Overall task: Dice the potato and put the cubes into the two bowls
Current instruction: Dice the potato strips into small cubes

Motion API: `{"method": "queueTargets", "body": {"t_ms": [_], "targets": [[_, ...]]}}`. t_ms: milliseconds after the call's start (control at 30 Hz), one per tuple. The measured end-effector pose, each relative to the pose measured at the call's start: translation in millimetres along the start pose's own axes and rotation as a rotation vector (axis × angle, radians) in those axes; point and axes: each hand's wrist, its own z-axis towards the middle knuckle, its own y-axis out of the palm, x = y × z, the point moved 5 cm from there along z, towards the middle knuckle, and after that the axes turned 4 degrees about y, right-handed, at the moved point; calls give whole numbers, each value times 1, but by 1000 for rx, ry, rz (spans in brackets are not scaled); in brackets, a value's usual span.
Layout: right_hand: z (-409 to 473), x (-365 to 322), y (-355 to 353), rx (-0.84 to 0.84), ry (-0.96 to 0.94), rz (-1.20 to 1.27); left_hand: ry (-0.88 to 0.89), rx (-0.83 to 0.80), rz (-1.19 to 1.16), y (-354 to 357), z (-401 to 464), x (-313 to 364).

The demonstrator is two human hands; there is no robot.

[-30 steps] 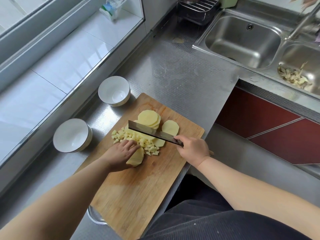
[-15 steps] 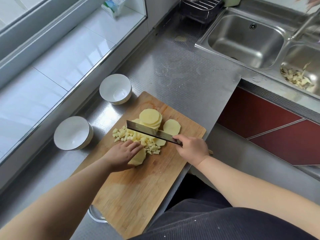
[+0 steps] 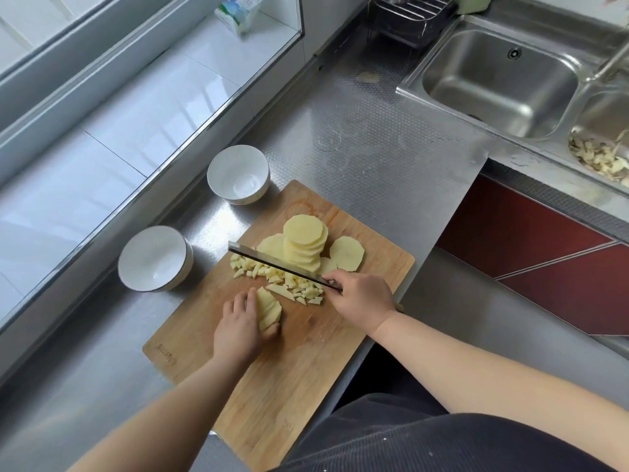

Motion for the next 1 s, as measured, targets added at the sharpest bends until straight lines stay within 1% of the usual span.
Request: {"method": "queueTargets", "body": {"t_ms": [67, 133, 233, 300, 367, 433, 500, 633, 767, 900, 1000], "targets": [[0, -7, 7, -121, 18, -2, -90, 21, -65, 4, -3, 2], [0, -16, 11, -200, 42, -21, -149, 35, -104, 6, -6, 6], [0, -22, 14, -258, 73, -42, -198, 43, -159, 5, -9, 10], [-1, -22, 13, -275, 98, -45, -186, 48, -142, 6, -8, 9], [0, -19, 10, -274, 130, -35, -102, 105, -60, 1, -6, 11], [0, -15, 7, -270, 174, -12, 45, 174, 33, -5, 2, 19], [0, -11, 4, -255, 222, 14, 154, 172, 106, -11, 12, 28], [1, -5, -1, -238, 285, 51, 181, 125, 152, -25, 36, 39], [1, 0, -4, -234, 322, 68, 257, 74, 234, -31, 49, 46], [0, 1, -4, -243, 327, 63, 303, 63, 336, -30, 52, 50], [0, 2, -4, -248, 320, 50, 379, 70, 411, -30, 51, 53]]}}
